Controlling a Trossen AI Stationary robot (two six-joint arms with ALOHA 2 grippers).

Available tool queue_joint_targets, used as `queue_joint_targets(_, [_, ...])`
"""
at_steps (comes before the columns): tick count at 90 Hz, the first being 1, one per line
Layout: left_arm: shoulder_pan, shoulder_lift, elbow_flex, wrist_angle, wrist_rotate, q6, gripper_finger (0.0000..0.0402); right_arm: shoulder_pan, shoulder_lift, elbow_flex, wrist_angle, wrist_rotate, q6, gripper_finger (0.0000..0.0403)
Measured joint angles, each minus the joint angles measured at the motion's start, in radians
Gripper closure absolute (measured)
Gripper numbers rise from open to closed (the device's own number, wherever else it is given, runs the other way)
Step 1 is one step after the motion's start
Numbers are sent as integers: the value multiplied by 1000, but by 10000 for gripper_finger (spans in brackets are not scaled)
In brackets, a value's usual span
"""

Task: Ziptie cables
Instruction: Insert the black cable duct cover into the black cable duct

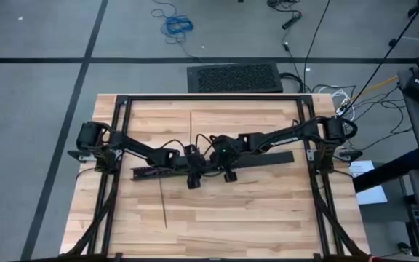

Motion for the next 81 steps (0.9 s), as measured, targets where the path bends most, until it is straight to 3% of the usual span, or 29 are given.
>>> queue_joint_targets(32, [-1,0,0,5,-2,-12,177,-11,44,3,37,-11,5,403])
queue_joint_targets(48, [-1,-24,-2,10,-3,-5,148,-11,46,2,35,-2,9,403])
queue_joint_targets(71, [-12,-157,1,4,-2,3,111,-12,47,1,30,1,9,403])
queue_joint_targets(81, [-16,-206,1,-99,-17,2,110,-12,47,1,28,3,8,403])
